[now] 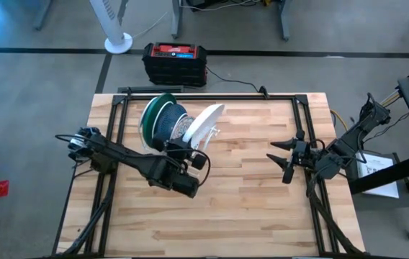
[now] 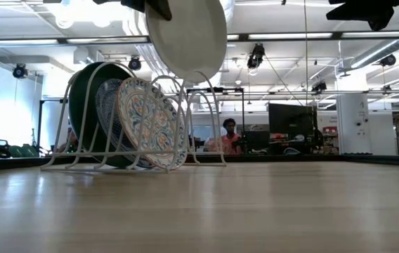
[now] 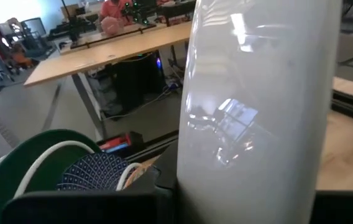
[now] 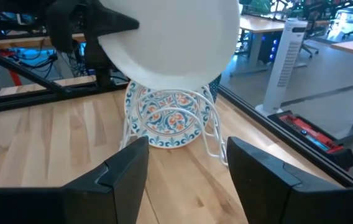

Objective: Sort dishes
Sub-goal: Put the white plate in the dish rack

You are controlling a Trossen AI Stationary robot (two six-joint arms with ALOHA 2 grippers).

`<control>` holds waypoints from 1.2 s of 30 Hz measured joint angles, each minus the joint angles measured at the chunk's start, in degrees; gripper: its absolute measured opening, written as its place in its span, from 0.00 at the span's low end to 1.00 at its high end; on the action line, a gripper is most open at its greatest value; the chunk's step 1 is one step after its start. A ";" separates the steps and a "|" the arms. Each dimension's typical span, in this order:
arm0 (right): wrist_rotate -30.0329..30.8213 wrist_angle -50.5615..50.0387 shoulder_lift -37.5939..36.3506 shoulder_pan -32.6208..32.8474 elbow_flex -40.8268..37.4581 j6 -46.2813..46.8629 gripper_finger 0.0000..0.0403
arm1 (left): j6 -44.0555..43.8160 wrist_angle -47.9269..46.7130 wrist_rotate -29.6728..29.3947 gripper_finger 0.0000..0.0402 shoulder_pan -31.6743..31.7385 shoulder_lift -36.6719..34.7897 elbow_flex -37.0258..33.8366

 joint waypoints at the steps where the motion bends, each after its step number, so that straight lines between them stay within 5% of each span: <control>1: 0.00 -0.02 0.00 0.00 0.00 0.02 0.52 | -0.04 -0.32 0.07 0.13 0.17 0.19 0.00; 36: -0.45 -0.01 0.00 0.02 -0.55 0.07 0.50 | -17.57 -7.94 13.64 0.13 2.48 8.71 -0.17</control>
